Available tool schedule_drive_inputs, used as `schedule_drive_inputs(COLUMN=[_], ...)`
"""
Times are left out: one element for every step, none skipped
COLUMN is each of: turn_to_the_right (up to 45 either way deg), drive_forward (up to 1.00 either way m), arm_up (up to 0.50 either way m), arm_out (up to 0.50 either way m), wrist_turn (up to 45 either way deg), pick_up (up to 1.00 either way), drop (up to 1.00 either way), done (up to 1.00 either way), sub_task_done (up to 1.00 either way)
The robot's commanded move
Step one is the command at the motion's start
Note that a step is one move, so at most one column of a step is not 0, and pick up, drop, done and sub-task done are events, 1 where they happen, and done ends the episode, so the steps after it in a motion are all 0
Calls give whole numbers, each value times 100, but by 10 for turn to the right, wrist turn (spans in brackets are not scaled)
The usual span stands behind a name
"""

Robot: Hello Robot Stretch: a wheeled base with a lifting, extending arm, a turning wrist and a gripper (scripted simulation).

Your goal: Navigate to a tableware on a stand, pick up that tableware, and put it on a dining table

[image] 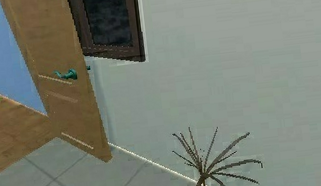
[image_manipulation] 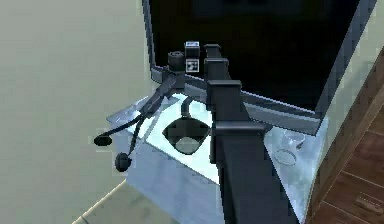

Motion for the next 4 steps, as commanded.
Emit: schedule_drive_inputs(turn_to_the_right=[0,0,0,0], drive_forward=[0,0,0,0], arm_up=[0,0,0,0], arm_out=[0,0,0,0], wrist_turn=[450,450,450,30], pick_up=[0,0,0,0], drop=[0,0,0,0], done=[0,0,0,0], sub_task_done=[0,0,0,0])
